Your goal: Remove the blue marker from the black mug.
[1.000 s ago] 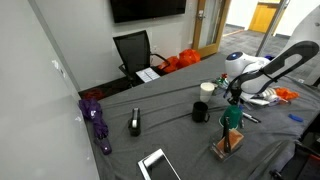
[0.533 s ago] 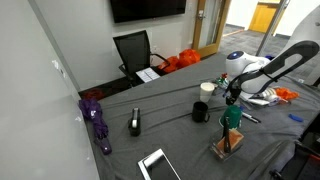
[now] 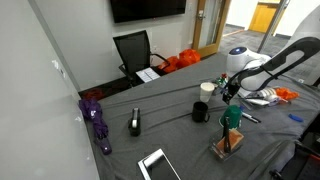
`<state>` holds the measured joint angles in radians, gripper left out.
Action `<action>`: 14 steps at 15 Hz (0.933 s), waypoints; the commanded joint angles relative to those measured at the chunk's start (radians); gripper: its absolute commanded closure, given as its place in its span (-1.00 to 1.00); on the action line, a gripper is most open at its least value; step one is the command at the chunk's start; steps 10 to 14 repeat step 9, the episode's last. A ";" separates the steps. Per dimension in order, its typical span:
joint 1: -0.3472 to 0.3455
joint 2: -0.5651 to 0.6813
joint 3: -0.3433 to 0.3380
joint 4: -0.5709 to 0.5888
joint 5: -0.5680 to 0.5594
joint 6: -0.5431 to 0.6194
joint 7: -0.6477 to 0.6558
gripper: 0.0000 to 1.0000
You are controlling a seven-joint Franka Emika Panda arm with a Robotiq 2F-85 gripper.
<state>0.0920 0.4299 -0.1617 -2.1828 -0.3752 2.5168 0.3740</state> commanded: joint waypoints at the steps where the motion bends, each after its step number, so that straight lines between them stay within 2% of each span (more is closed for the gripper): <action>1: -0.036 -0.061 0.032 -0.046 0.074 0.065 -0.089 -1.00; 9: -0.101 -0.104 0.107 -0.073 0.296 0.148 -0.288 -1.00; 14: -0.101 -0.104 0.107 -0.073 0.296 0.148 -0.288 -1.00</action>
